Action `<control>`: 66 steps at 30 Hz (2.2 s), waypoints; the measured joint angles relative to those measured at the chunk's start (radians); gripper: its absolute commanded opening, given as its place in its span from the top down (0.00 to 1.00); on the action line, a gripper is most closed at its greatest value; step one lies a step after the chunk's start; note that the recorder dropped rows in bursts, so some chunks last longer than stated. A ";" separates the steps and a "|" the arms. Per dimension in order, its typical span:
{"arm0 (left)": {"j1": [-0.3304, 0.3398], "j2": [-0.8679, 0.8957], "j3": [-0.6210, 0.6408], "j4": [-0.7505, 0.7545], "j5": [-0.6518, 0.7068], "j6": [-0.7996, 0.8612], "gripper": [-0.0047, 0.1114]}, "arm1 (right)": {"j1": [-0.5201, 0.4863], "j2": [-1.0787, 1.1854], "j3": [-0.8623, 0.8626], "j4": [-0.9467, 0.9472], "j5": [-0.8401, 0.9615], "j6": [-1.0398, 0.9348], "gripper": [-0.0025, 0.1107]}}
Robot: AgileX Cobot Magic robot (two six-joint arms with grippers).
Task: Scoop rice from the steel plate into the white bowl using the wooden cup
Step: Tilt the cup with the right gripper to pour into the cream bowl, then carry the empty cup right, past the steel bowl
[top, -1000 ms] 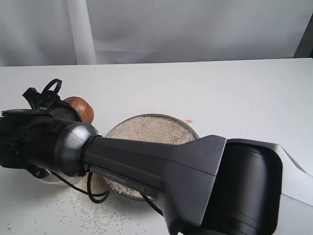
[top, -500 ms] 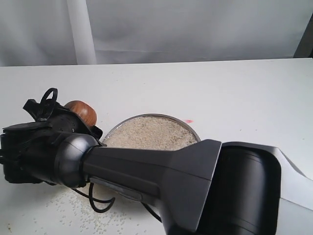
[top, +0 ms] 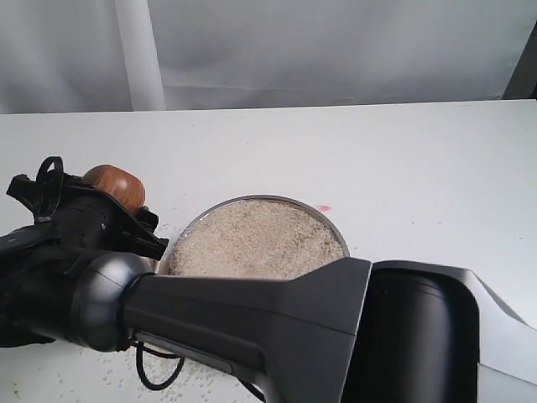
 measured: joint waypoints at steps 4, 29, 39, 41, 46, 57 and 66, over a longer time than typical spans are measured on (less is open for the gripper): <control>0.000 0.000 0.000 0.000 0.000 0.000 0.96 | 0.000 0.000 0.000 -0.033 0.000 -0.002 0.98; 0.000 0.000 0.000 0.000 0.000 0.000 0.96 | 0.010 0.000 0.000 -0.189 0.004 0.000 0.98; 0.000 0.000 0.000 0.000 0.000 0.000 0.96 | 0.010 0.000 0.000 -0.157 0.032 0.235 0.98; 0.000 0.000 0.000 0.000 0.000 0.000 0.96 | 0.008 -0.007 0.000 -0.103 0.039 0.303 0.98; 0.000 0.000 0.000 0.000 0.000 0.000 0.96 | -0.008 -0.064 0.000 0.039 0.051 0.480 0.98; 0.000 0.000 0.000 0.000 0.000 0.000 0.96 | -0.057 -0.251 0.038 0.265 0.054 0.875 0.98; 0.000 0.000 0.000 0.000 0.000 0.000 0.96 | -0.142 -0.548 0.428 0.349 -0.247 1.159 0.98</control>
